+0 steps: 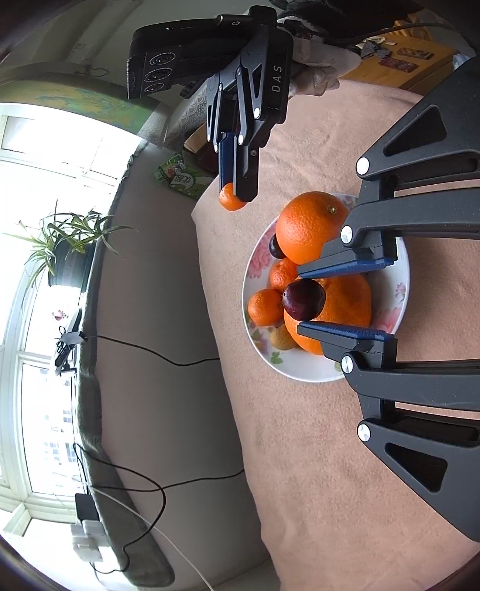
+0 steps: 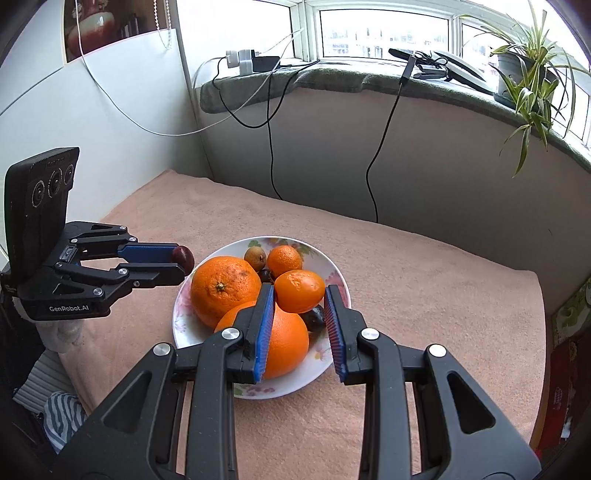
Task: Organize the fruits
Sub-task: 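Carry the plum and tangerine together over the white plate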
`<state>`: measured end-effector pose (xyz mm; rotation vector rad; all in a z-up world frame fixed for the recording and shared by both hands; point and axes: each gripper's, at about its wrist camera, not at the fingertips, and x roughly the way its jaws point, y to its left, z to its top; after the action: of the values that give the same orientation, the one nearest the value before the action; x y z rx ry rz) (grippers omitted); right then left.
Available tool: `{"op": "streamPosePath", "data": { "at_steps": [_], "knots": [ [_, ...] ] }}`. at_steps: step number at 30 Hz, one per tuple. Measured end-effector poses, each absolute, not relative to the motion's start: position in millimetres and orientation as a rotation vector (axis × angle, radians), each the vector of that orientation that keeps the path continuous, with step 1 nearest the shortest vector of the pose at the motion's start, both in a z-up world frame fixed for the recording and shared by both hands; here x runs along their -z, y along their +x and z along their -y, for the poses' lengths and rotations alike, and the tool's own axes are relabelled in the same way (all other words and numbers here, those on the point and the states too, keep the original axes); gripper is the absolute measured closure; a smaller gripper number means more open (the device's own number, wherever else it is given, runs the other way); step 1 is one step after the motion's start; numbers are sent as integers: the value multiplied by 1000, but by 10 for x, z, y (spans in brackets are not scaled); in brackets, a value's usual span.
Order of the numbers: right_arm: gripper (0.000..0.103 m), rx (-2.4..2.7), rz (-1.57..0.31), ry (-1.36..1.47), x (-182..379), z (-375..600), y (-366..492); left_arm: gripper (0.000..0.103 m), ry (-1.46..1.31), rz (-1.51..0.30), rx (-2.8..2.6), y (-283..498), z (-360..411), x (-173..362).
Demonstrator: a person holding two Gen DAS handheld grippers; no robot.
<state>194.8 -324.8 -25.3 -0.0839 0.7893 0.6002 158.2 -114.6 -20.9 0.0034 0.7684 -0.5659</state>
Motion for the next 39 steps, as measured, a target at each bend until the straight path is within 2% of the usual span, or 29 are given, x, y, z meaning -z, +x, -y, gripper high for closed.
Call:
{"op": "streamPosePath", "data": {
  "at_steps": [17,39],
  "knots": [
    [74,-543,-829,25,420,3315,2206,81,9,-767,556,1857,1433,210],
    [74,-556,-860,9,520,3218,2296,80,24,-783,576,1891,1565,262]
  ]
}}
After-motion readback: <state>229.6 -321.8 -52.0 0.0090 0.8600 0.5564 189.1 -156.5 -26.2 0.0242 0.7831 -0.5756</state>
